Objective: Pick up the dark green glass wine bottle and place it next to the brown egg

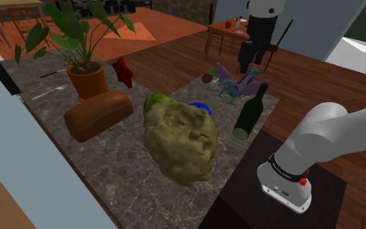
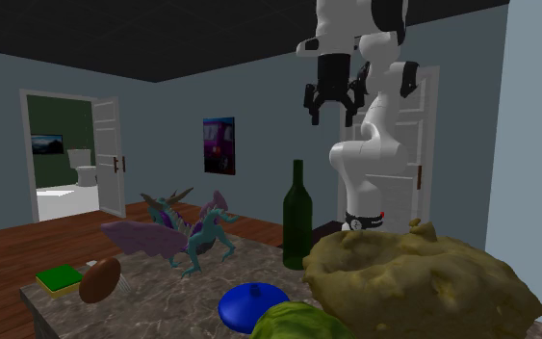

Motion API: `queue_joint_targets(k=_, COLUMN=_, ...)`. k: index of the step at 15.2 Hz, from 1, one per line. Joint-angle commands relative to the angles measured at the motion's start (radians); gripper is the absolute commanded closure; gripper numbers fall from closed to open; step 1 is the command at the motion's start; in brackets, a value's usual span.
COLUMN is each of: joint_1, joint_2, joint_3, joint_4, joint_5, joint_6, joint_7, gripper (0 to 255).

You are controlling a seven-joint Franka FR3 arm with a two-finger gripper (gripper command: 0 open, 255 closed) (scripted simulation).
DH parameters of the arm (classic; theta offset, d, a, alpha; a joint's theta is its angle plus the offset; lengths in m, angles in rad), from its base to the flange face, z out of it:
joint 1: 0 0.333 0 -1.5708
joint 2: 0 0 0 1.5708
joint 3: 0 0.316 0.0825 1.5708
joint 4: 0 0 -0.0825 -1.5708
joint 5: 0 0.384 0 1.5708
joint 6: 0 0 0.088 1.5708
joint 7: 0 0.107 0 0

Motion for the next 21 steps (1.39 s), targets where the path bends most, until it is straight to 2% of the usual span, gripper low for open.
queue_joint_targets(k=1, joint_1=0.000, joint_2=0.000, joint_3=0.000, joint_4=0.000, joint_5=0.000, joint_6=0.000, joint_7=0.000, gripper=0)
queue_joint_targets(k=7, joint_1=-0.046, joint_2=-0.109, joint_3=-0.150, joint_4=-0.167, joint_5=-0.070, joint_6=0.106, joint_7=-0.133, gripper=0)
queue_joint_targets(k=13, joint_1=-0.108, joint_2=-0.158, joint_3=-0.313, joint_4=-0.285, joint_5=-0.155, joint_6=0.217, joint_7=-0.265, gripper=0)
queue_joint_targets(k=21, joint_1=-0.117, joint_2=-0.165, joint_3=-0.330, joint_4=-0.389, joint_5=-0.173, joint_6=0.314, joint_7=-0.263, gripper=0)
